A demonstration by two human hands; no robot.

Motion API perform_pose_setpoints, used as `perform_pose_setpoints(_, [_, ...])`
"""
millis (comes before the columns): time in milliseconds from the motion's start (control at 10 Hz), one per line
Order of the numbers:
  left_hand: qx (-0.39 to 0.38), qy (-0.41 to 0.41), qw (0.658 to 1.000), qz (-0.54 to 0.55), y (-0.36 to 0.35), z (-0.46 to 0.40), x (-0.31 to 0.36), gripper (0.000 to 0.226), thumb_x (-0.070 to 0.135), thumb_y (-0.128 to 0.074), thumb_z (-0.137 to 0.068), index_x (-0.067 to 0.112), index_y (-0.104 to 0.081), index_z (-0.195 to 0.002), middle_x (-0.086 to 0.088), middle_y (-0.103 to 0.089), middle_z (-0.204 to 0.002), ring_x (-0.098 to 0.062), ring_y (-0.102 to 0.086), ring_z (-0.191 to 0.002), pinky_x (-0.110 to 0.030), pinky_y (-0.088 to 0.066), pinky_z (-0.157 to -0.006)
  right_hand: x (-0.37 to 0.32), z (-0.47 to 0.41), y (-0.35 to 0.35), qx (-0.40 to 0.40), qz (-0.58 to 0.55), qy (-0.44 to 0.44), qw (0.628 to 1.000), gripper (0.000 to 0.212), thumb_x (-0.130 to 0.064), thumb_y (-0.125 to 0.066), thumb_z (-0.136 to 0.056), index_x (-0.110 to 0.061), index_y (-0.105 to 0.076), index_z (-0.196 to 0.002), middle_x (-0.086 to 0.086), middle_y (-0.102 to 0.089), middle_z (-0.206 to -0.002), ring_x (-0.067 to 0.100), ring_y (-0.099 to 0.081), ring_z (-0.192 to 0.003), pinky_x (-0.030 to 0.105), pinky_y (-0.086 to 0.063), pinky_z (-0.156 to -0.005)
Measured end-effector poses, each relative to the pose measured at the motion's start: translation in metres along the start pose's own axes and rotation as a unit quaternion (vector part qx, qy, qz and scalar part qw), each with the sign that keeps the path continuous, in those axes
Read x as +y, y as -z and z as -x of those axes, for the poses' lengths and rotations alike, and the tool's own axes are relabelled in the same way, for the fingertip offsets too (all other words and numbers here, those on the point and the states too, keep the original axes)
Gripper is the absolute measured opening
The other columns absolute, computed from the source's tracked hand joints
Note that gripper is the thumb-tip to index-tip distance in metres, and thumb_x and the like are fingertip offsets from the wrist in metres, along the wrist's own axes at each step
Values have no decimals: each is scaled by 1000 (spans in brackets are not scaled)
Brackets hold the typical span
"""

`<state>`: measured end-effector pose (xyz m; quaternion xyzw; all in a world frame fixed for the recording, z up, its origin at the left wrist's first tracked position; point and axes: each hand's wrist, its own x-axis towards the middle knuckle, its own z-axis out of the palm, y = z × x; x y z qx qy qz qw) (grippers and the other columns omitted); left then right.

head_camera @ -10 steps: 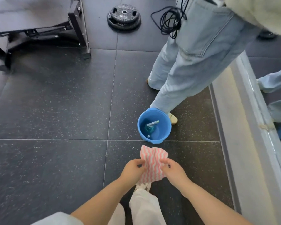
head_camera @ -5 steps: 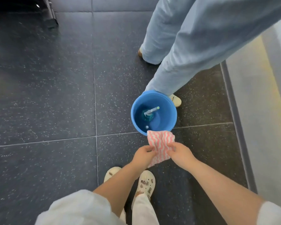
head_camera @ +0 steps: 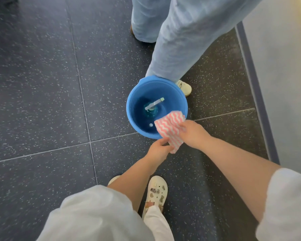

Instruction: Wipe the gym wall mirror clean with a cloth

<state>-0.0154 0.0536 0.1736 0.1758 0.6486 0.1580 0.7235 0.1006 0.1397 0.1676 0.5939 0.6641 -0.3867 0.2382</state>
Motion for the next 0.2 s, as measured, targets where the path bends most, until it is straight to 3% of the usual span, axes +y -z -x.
perform_pose_setpoints(100, [11,-1,1000,-4,4,-1,-1,45,11,-52,-96,17,-44,-140,2,-48,-129,-12,-48,-107,-26,-41,-87,6,-7,1,10,0,19,1000,42,-24,-44,-97,-14,-48,-137,10,-42,-142,28,-50,-119,37,-43,-98])
perform_pose_setpoints(200, [25,9,999,-19,12,9,0,45,11,-50,-97,14,-43,-141,0,-47,-137,-15,-51,-104,-28,-44,-86,4,9,8,10,-3,13,1000,45,-22,-48,-96,-13,-46,-140,6,-30,-153,29,-44,-128,39,-38,-105])
